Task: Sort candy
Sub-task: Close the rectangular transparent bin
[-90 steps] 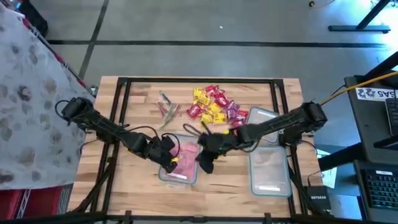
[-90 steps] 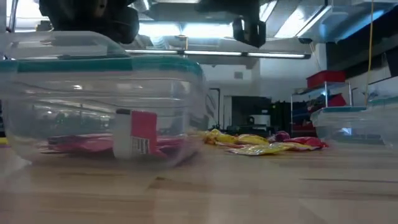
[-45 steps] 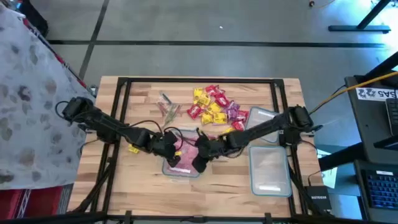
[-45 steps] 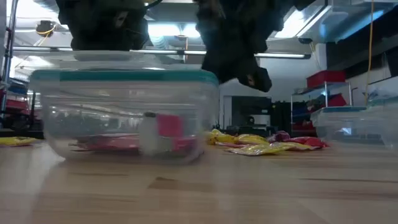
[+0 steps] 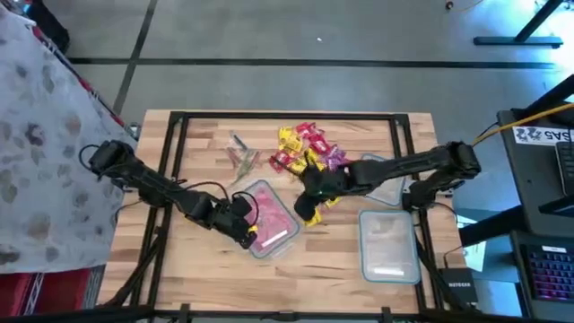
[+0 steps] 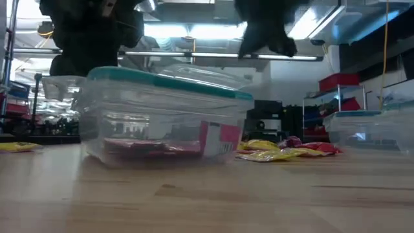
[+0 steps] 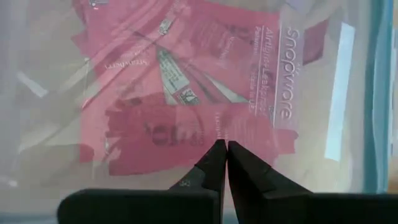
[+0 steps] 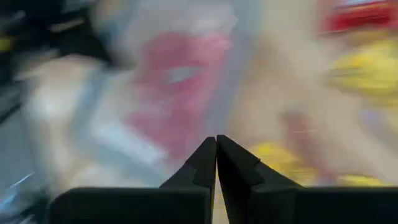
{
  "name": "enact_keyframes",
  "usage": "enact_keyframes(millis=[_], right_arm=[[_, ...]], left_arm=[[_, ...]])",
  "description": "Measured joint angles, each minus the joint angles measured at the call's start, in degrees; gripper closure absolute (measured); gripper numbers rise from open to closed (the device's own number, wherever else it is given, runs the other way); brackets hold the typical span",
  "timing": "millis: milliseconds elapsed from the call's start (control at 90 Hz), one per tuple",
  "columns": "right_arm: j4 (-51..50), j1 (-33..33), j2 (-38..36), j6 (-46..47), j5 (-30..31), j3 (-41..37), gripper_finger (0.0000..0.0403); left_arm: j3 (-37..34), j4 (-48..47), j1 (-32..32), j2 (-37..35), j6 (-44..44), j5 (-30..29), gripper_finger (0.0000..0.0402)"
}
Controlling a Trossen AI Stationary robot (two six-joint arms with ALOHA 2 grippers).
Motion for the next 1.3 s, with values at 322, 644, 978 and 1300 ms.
enact_keyframes(millis=[322,644,978,1300], right_arm=[[11.7,11.3,7.7,1.8,-7.3,0.0,0.0403],[15.6,12.5,17.9,11.7,3.1,0.0,0.0403],[16.7,10.7,20.1,17.2,10.6,0.0,0.0403],[5.0,7.2,17.5,16.1,13.9,-0.1,0.0403]], left_arm=[[0.0,0.1,1.7,0.1,-1.0,0.9,0.0402],[-3.9,4.3,4.5,-0.1,-0.1,4.6,0.0401],[-11.7,18.7,5.1,-0.1,0.5,7.7,0.0401],[-11.7,19.7,5.7,0.1,0.7,8.2,0.0401]])
